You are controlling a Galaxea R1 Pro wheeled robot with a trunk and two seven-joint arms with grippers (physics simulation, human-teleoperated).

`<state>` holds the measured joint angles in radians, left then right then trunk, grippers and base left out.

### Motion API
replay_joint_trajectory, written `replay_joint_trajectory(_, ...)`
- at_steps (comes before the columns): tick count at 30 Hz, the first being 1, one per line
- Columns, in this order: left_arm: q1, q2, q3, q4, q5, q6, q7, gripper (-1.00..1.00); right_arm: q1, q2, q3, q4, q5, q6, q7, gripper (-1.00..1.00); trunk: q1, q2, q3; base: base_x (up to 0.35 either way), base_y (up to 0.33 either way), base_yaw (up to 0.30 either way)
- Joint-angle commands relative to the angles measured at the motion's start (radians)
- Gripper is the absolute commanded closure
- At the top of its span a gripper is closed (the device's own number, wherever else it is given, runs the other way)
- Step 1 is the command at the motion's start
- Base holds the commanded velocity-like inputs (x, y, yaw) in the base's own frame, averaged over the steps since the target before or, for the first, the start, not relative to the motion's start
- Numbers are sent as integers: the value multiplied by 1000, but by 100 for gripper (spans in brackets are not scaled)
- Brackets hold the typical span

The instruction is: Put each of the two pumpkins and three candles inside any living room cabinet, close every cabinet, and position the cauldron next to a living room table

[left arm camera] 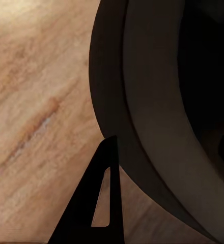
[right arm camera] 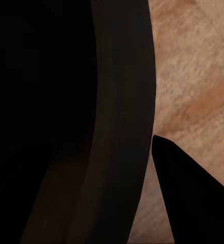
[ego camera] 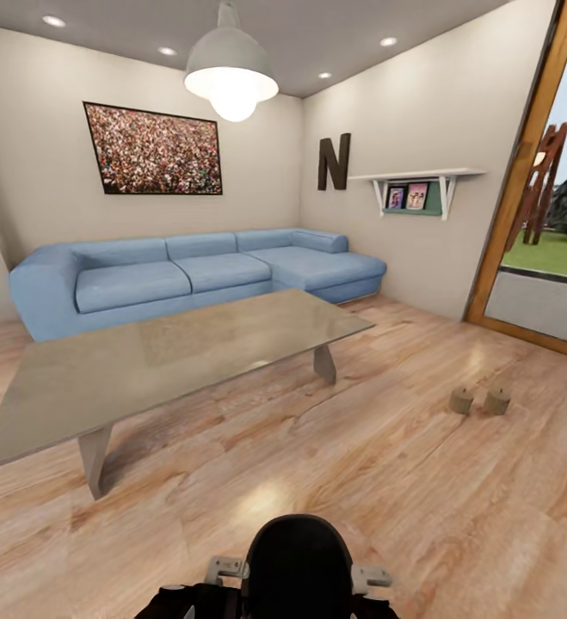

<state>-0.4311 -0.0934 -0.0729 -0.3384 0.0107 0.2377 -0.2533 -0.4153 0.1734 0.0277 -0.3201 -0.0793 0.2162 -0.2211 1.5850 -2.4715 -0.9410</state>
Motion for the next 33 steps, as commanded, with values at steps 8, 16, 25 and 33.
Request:
replay_joint_trajectory(8,0,1,-5,-1,-6,5,0,100,0,0,-2,-36,-8,4,-4,100,0,-1,-1,0,0,286)
replay_joint_trajectory(16,0,1,-5,-1,-6,5,0,100,0,0,-2,-36,-8,5,-4,100,0,-1,-1,0,0,286)
replay_joint_trajectory(25,0,1,-5,-1,-6,5,0,100,0,0,-2,-36,-8,5,-4,100,0,-1,-1,0,0,286)
replay_joint_trajectory(33,0,1,-5,-1,-6,5,0,100,0,0,-2,-36,-8,4,-4,100,0,-1,-1,0,0,286)
